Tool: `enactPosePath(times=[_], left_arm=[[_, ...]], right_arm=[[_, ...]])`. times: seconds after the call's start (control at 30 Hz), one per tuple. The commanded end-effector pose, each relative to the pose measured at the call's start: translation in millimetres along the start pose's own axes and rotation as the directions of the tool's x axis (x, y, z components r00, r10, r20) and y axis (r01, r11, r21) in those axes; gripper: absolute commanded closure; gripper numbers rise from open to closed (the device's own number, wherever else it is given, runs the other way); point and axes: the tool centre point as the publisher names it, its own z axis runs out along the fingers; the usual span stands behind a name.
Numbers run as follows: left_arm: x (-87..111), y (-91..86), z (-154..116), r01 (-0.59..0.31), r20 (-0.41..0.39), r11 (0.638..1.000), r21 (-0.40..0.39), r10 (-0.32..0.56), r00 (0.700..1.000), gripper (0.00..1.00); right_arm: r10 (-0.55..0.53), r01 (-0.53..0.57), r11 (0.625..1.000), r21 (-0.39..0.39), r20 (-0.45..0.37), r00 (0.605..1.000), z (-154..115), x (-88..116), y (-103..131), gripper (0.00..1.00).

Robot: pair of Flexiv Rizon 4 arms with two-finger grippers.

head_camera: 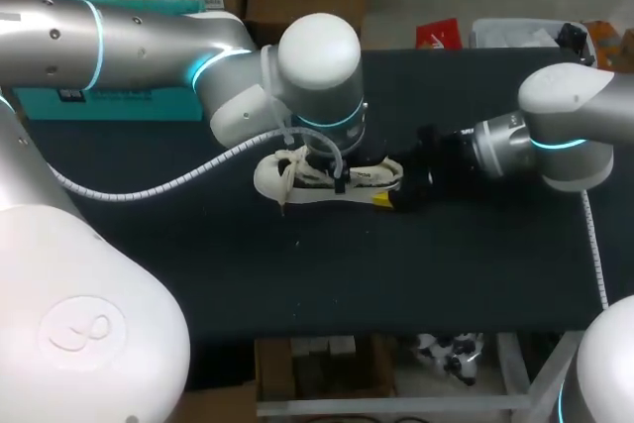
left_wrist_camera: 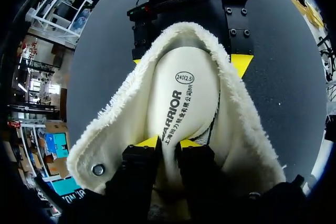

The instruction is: Open the shoe tongue, take the insole out of the shoe, put the insole back into the shoe, and pack the shoe into the shoebox

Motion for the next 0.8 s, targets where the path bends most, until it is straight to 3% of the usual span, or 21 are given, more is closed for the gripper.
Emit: enactPosePath(times=[0.03, 0.27, 0.8], left_arm=[[-3.2, -14.5, 139, 0.008, 0.049, 1.000, -0.001, -0.008, 0.999, 1.00], [-4.9, -12.7, 119, 0.021, 0.030, 1.000, 0.019, -0.022, 0.999, 1.00], [-14.2, -13.6, 13, 0.090, -0.152, 0.988, 0.128, -0.070, 0.986, 1.00]], right_arm=[[-0.002, 0.002, 1.000, -0.002, -0.006, 1.000, 5, 4, -2, 1.00], [-0.002, 0.002, 1.000, -0.002, -0.006, 1.000, 5, 4, -2, 1.00], [-0.002, 0.002, 1.000, -0.002, -0.006, 1.000, 5, 4, -2, 1.00]])
